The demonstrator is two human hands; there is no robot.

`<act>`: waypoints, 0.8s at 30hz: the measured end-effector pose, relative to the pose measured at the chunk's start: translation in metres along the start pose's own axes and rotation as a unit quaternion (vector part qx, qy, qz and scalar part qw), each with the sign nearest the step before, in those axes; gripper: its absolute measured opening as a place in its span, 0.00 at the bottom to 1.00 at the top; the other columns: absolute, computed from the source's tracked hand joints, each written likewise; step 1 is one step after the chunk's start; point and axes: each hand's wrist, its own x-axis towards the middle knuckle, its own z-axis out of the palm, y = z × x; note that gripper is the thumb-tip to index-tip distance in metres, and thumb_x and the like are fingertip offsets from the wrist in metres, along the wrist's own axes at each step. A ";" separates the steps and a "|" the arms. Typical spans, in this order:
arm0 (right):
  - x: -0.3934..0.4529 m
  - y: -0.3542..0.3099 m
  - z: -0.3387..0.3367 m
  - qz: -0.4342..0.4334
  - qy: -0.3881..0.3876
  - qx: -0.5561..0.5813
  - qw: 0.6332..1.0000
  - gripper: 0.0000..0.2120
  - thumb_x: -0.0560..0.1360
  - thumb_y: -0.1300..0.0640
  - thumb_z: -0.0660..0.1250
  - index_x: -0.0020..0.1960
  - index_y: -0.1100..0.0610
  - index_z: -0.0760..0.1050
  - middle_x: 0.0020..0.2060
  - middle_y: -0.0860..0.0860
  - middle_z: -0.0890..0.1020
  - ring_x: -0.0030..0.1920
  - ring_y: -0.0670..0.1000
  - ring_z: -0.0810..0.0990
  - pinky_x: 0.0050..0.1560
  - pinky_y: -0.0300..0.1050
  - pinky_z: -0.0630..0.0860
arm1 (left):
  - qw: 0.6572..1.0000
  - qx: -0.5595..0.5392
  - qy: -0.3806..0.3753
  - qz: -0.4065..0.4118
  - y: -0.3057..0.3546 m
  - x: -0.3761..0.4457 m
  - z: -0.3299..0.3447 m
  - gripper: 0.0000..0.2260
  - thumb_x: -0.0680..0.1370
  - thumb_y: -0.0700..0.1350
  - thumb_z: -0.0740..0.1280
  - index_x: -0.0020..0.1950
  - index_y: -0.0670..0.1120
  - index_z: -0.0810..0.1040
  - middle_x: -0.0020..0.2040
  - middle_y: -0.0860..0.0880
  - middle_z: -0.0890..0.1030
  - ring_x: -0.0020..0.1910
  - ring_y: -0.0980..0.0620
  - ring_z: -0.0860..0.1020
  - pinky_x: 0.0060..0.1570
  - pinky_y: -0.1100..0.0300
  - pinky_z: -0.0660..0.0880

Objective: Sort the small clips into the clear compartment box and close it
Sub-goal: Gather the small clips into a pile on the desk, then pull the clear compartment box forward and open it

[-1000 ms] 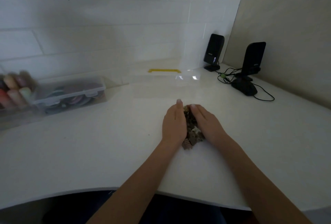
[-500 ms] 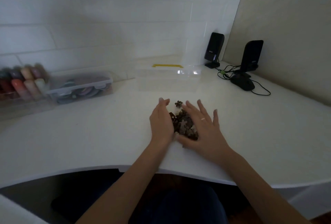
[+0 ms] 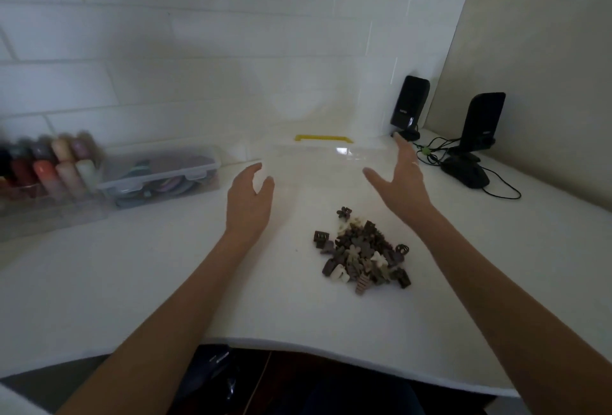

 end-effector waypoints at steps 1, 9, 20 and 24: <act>0.012 0.002 0.001 0.027 -0.020 0.040 0.999 0.37 0.74 0.47 0.66 0.75 0.54 0.49 0.75 0.55 0.56 0.73 0.56 0.57 0.72 0.55 0.57 | 1.000 -0.003 -0.013 -0.014 -0.006 0.009 0.001 0.20 0.80 0.46 0.61 0.72 0.44 0.67 0.72 0.45 0.69 0.70 0.47 0.67 0.68 0.59 0.61; 0.032 0.024 0.017 0.002 0.033 0.078 0.996 0.11 0.77 0.54 0.63 0.58 0.51 0.75 0.49 0.53 0.81 0.51 0.50 0.79 0.46 0.34 0.70 | 0.974 -0.170 -0.115 -0.093 -0.013 0.047 0.019 0.34 0.77 0.37 0.65 0.77 0.52 0.53 0.77 0.44 0.59 0.74 0.44 0.61 0.71 0.51 0.60; 0.034 -0.015 0.013 -0.045 0.092 0.159 0.982 0.07 0.78 0.52 0.59 0.48 0.51 0.75 0.37 0.63 0.77 0.35 0.54 0.73 0.42 0.52 0.78 | 0.966 -0.255 -0.041 -0.023 0.004 0.018 -0.043 0.15 0.76 0.49 0.67 0.56 0.67 0.71 0.67 0.51 0.70 0.68 0.51 0.68 0.65 0.51 0.66; 0.037 -0.036 0.011 -0.051 0.055 0.190 0.979 0.10 0.80 0.55 0.57 0.48 0.57 0.74 0.33 0.60 0.73 0.32 0.48 0.72 0.37 0.39 0.78 | 0.963 -0.265 -0.010 -0.042 0.002 0.014 -0.055 0.20 0.78 0.45 0.66 0.67 0.61 0.69 0.65 0.49 0.73 0.63 0.54 0.72 0.57 0.59 0.67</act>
